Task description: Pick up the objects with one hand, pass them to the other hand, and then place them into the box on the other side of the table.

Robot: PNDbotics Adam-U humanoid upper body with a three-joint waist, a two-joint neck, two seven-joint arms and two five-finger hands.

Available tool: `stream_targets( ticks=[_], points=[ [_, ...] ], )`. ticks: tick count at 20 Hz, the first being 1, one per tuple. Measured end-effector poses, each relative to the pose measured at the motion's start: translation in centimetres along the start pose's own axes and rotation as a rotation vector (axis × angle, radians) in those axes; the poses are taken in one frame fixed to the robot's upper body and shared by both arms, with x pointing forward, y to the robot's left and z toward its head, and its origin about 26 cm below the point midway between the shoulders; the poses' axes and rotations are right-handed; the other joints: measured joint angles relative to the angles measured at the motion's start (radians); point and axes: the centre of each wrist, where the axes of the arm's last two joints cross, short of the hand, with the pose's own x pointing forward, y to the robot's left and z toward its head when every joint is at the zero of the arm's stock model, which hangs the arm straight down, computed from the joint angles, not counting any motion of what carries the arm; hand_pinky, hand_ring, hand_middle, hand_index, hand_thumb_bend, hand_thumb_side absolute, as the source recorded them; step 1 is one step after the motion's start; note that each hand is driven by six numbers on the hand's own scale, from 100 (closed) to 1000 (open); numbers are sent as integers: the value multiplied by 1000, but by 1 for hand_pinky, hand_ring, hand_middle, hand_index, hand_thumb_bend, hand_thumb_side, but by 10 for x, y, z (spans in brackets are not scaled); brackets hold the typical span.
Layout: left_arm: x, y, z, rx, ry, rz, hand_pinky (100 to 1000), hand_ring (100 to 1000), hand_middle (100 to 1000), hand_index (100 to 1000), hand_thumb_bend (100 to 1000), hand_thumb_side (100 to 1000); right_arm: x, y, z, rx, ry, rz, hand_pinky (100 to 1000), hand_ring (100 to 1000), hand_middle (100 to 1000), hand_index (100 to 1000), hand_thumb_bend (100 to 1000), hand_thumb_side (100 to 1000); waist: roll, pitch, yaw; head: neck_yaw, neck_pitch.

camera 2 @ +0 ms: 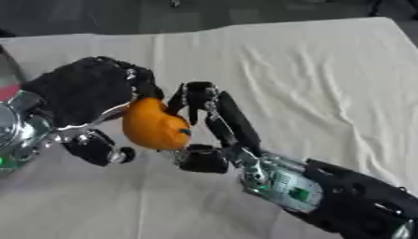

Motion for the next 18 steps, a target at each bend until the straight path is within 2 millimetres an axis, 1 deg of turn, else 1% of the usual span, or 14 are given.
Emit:
stream_targets(
  ticks=[2, 7, 9, 12, 14, 16, 18],
  points=[
    [1, -1, 0, 35, -2, 24, 693, 628, 613, 721, 555, 136, 0, 0, 0, 1, -4, -4, 263, 584, 429, 495, 323, 100, 0, 2, 0, 1, -3],
    [3, 0, 0, 115, -7, 92, 710, 612, 594, 704, 557, 200, 0, 0, 0, 3, -2, -1, 251, 584, 428, 494, 326, 100, 0, 3, -1, 1, -3],
    [4, 1, 1, 141, -7, 118, 714, 600, 580, 689, 538, 206, 0, 0, 0, 4, 2, 2, 246, 584, 428, 492, 330, 100, 0, 3, 0, 0, -3],
    [5, 2, 2, 167, 3, 151, 720, 587, 563, 658, 541, 205, 0, 0, 0, 6, 8, 12, 240, 583, 428, 488, 330, 100, 0, 3, 1, -1, -3],
    [6, 3, 4, 177, 7, 172, 726, 573, 526, 612, 513, 207, 0, 0, 0, 5, 14, 21, 237, 583, 427, 487, 331, 100, 0, 3, 4, -2, -3],
    [7, 4, 6, 185, 6, 197, 729, 545, 484, 569, 469, 185, 0, 0, 0, 4, 21, 28, 232, 583, 427, 486, 332, 100, 0, 3, 5, -3, -3],
    [7, 3, 7, 187, 9, 220, 726, 539, 469, 563, 469, 176, 0, 0, 0, 2, 27, 34, 232, 583, 427, 486, 332, 100, 0, 5, 5, -5, -3]
  ],
)
